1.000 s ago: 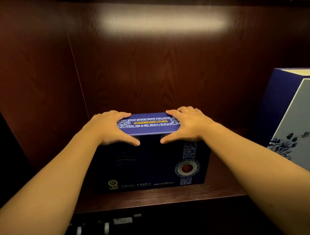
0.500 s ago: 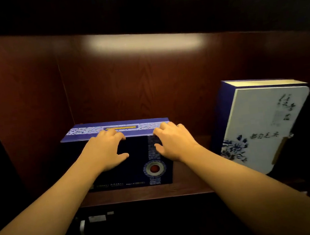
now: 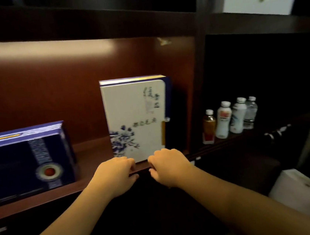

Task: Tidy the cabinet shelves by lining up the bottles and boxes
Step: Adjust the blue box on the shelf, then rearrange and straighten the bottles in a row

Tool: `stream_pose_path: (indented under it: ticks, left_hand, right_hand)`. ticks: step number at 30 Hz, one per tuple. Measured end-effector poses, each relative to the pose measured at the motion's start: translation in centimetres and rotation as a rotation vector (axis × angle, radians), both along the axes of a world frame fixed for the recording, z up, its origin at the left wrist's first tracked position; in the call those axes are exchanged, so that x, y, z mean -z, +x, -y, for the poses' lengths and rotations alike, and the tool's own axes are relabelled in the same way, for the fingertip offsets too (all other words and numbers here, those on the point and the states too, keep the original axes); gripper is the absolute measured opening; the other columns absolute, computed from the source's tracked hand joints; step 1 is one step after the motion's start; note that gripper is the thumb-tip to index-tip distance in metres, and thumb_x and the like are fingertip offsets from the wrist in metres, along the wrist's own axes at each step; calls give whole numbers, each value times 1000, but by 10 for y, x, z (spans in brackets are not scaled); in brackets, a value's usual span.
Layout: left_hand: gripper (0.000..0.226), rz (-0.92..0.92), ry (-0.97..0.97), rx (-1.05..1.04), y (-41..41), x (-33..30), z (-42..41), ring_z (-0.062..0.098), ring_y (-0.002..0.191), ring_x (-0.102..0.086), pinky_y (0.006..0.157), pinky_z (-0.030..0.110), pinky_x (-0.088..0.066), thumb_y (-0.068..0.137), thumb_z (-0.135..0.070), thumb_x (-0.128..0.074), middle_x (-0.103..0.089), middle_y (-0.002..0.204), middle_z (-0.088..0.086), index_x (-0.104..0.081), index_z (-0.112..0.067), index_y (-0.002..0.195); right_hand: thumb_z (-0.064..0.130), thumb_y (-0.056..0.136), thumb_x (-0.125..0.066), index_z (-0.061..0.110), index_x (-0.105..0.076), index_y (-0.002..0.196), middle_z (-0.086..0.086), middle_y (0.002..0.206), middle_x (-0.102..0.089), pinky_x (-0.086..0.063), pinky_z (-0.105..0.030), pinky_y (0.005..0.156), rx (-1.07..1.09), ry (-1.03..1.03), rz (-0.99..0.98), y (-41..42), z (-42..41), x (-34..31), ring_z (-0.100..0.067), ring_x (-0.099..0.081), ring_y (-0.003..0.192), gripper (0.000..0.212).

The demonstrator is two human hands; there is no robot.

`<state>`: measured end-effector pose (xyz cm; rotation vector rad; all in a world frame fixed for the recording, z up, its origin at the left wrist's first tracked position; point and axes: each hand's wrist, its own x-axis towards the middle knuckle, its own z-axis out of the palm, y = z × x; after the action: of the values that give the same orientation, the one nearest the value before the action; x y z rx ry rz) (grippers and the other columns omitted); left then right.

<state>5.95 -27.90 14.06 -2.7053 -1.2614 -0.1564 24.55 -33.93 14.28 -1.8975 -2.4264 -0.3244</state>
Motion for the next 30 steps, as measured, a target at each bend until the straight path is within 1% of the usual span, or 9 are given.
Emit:
stream_pose_path:
  ticks: [6, 10, 12, 15, 17, 23, 26, 28, 30]
  left_hand:
    - [25, 78, -50, 103, 114, 2, 36, 12, 75, -54, 59, 28, -41, 89, -59, -56, -57, 85, -13, -57, -35, 96]
    - [26, 134, -94, 130, 178, 2, 37, 6, 70, -54, 54, 24, -39, 87, -60, -58, -58, 81, -13, -57, -35, 91]
    - [28, 173, -115, 141, 207, 3, 31, 3, 69, -52, 53, 23, -39, 86, -61, -59, -57, 82, -15, -56, -35, 94]
    - [38, 220, -141, 141, 249, 10, 20, 5, 80, -57, 66, 26, -52, 85, -63, -60, -60, 95, -15, -58, -34, 109]
    - [42, 244, -160, 152, 279, 13, 9, 7, 87, -60, 73, 29, -55, 85, -61, -61, -62, 101, -13, -57, -33, 115]
    - [41, 318, -121, 235, 358, 3, -45, 15, 92, -62, 77, 34, -55, 88, -53, -62, -60, 109, -5, -57, -26, 120]
    - [39, 365, -92, 264, 392, -12, -78, 21, 99, -62, 79, 34, -53, 91, -45, -62, -58, 117, -1, -57, -24, 123]
    - [37, 374, -81, 282, 409, -24, -101, 22, 103, -60, 80, 33, -51, 92, -41, -62, -56, 120, 0, -57, -23, 124]
    - [37, 345, -74, 310, 424, -35, -122, 23, 111, -56, 87, 35, -50, 94, -35, -61, -53, 125, 1, -56, -22, 128]
  right_hand:
    - [39, 99, -49, 18, -58, 106, -5, 104, -58, -47, -39, 75, 199, 44, -109, 118, 68, 5, -26, -55, 97, 24]
    - [41, 98, -50, 20, -59, 101, -2, 102, -58, -51, -40, 76, 317, 33, -190, 188, 90, 3, -24, -56, 94, 23]
    - [43, 96, -52, 23, -59, 96, 2, 96, -57, -50, -37, 73, 380, 41, -224, 218, 94, 6, -20, -56, 88, 21]
    - [43, 96, -54, 25, -56, 89, 8, 85, -51, -41, -31, 63, 453, 29, -267, 258, 94, 12, -15, -52, 79, 19]
    - [43, 96, -54, 25, -55, 88, 8, 83, -50, -38, -31, 62, 486, 13, -279, 285, 87, 15, -14, -51, 77, 20]
    - [42, 94, -55, 26, -54, 82, 10, 77, -48, -40, -31, 62, 540, 50, -239, 356, 45, 8, -15, -51, 74, 19]
    - [40, 93, -55, 27, -53, 82, 7, 81, -53, -43, -31, 62, 528, 54, -210, 388, 14, -5, -17, -54, 75, 18]
    - [39, 94, -55, 26, -53, 85, 5, 83, -55, -45, -31, 63, 519, 58, -196, 405, -9, -16, -17, -55, 74, 16]
    - [38, 94, -54, 25, -59, 95, 3, 87, -58, -47, -31, 63, 516, 73, -212, 422, -31, -29, -17, -57, 75, 14]
